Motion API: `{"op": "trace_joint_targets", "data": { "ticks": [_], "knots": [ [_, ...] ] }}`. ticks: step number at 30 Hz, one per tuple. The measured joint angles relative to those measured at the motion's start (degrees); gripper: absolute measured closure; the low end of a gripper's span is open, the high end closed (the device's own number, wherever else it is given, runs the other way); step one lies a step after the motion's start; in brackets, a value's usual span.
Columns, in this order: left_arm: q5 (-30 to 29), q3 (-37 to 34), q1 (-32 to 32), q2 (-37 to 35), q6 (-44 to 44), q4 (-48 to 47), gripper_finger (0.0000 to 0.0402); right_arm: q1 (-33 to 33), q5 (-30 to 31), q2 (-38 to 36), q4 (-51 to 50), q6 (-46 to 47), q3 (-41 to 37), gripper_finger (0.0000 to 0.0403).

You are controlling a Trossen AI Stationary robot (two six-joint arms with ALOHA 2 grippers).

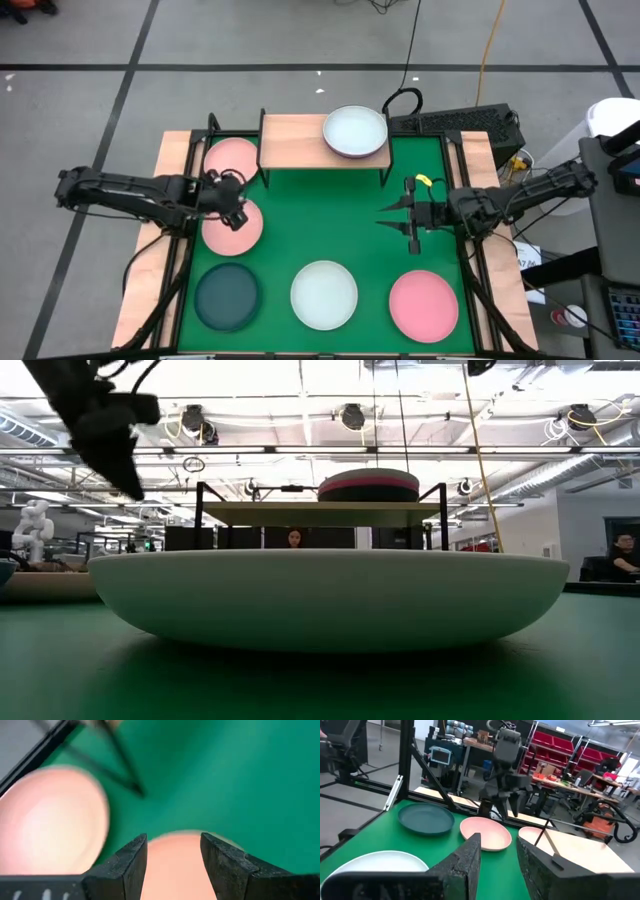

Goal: Place and stack plates onto a shelf
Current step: Stack the top light orange plate on top of white plate on the shelf

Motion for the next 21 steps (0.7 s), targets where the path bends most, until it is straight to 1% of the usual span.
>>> {"op": "trace_joint_targets", "data": {
  "ticks": [3, 5, 9, 11, 16, 21],
  "knots": [
    [-0.65, 0.0, 0.76, 3.28, -3.15, -5.3, 0.0211, 0.06, 0.02, 0.19, 0.03, -0.25, -0.02, 0.0293],
    [-0.9, -0.04, 1.23, 6.06, -3.64, -8.29, 0.0211, 0.06, 0.04, 0.34, 0.15, -0.25, -0.02, 0.0293],
    [-5.58, -0.04, 3.02, 11.73, -2.38, -9.13, 0.0211, 0.06, 0.02, 0.39, 0.27, -0.25, -0.02, 0.0293],
    [-6.34, -0.04, 4.88, 14.73, -0.21, -8.96, 0.0211, 0.06, -0.01, 0.39, 0.49, -0.25, -0.02, 0.0293],
    [-5.04, -0.04, 11.72, 21.33, 3.33, -8.22, 0.0211, 0.09, -0.09, 0.39, 0.49, 0.06, -0.02, 0.0293],
    [-1.52, -0.04, 17.01, 23.98, 7.38, -3.65, 0.0211, 0.09, -0.12, 0.39, 0.49, 0.16, -0.02, 0.0293]
  ]
}}
